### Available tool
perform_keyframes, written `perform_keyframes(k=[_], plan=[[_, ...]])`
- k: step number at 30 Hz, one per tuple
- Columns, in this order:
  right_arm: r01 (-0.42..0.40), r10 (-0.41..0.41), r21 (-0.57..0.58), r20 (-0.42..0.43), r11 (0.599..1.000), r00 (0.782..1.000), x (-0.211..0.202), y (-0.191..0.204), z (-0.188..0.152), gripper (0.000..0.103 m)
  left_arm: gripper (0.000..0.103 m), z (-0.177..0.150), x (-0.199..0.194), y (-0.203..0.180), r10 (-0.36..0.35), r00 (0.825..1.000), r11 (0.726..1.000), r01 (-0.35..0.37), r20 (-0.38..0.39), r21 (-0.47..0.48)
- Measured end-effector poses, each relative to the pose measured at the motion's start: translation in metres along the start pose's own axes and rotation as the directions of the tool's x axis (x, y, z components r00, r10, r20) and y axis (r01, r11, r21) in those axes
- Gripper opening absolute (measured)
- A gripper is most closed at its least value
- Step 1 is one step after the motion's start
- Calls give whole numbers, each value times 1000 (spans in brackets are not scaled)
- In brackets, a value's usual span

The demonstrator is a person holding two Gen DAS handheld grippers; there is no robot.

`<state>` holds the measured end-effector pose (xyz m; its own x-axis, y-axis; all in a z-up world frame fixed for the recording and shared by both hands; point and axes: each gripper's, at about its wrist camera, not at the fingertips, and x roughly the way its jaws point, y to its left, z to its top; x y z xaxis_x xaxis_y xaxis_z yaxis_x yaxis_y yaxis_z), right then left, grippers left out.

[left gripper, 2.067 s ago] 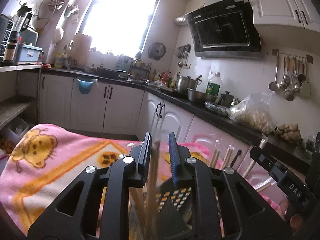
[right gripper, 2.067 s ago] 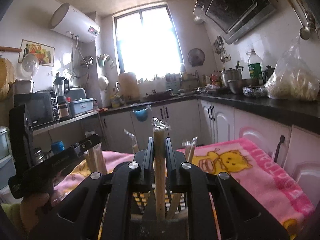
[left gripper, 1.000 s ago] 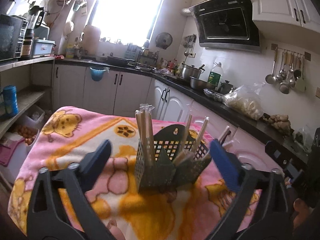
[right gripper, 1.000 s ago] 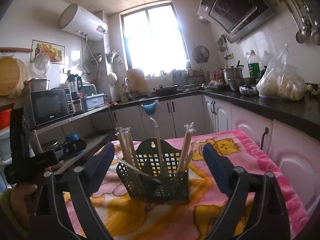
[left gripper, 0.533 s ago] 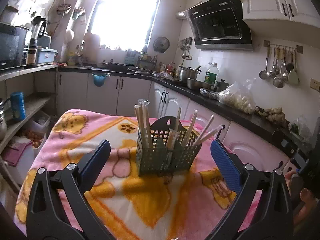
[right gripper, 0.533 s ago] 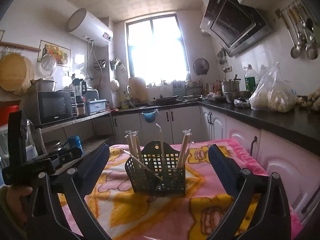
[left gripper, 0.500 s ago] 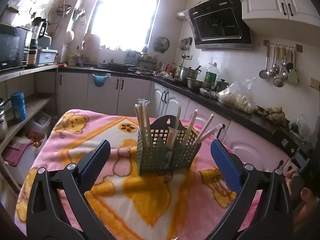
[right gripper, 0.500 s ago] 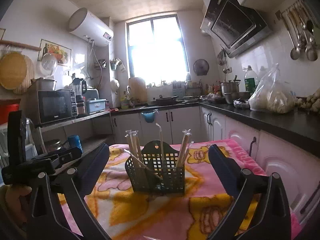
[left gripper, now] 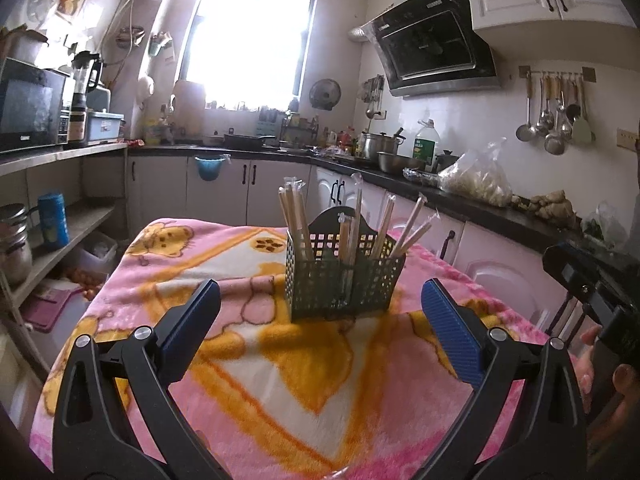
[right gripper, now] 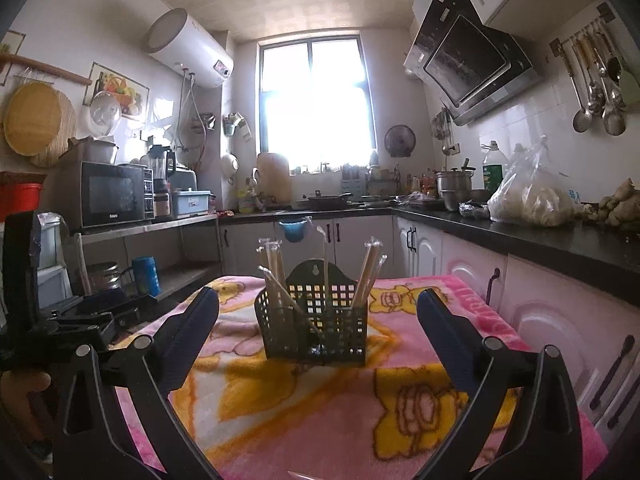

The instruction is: Organize utensils

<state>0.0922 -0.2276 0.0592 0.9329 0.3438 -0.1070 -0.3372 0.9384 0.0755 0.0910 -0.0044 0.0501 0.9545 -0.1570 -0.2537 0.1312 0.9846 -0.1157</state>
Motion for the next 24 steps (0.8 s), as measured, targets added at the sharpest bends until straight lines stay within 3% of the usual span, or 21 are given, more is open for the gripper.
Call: perform_keyframes(k=[8, 16, 24], plan=[[44, -42, 24, -58, 999, 997, -1, 0, -30, 97, 92, -28, -2, -1, -4, 999, 1000, 3, -34, -9], [129, -120, 54, -142, 990, 983, 1, -5, -59, 97, 92, -53, 6, 7, -9, 991, 998, 0, -131, -65], [149, -134, 77, -177, 986, 975, 1, -10, -81, 97, 92, -69, 7, 6, 33, 990, 998, -41, -140, -50]])
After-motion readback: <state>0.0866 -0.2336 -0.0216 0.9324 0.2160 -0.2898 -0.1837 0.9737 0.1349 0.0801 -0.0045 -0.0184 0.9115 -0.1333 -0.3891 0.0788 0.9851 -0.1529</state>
